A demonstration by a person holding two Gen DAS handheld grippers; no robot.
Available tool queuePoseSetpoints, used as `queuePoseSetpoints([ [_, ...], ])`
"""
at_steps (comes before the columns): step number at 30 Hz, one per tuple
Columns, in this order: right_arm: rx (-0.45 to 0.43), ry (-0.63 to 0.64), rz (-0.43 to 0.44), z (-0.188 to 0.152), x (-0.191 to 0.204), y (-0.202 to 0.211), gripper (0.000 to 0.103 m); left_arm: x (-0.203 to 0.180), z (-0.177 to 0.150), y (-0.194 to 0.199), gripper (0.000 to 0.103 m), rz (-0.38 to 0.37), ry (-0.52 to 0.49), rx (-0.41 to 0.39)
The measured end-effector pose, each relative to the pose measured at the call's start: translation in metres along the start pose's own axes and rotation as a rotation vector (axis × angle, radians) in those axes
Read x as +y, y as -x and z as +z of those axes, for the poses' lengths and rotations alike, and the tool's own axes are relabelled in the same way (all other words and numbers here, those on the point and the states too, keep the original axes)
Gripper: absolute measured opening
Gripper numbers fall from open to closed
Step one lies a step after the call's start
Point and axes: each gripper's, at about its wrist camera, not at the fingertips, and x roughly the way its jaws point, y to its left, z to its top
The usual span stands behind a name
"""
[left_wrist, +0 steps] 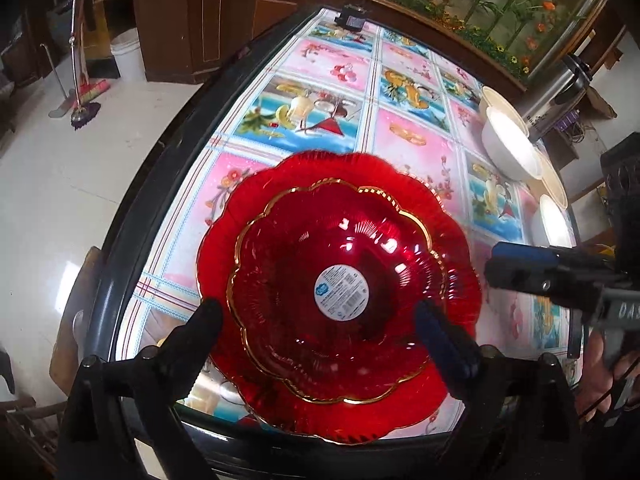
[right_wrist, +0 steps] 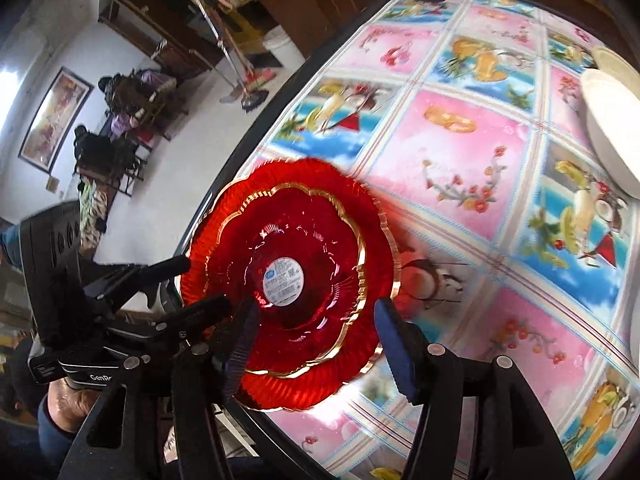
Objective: Organize plates and bowls
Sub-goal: 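Set the stacked red plates on the table and open both tools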
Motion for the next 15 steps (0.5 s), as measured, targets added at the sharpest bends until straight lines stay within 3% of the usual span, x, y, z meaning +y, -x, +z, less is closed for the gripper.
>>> queuePoseSetpoints([
  [9, -0.085, -0.122, -0.003, -0.010, -0.046, 0.042, 0.064, -0.030, 0.009, 0.013, 0.096, -0.004, -0.069, -0.037],
  [15, -0.187, -0.245, -0.119, -0.020, -0.113, 0.087, 0.064, -0.060, 0.012, 0.017, 0.096, -0.026, -0.141, -0.045],
])
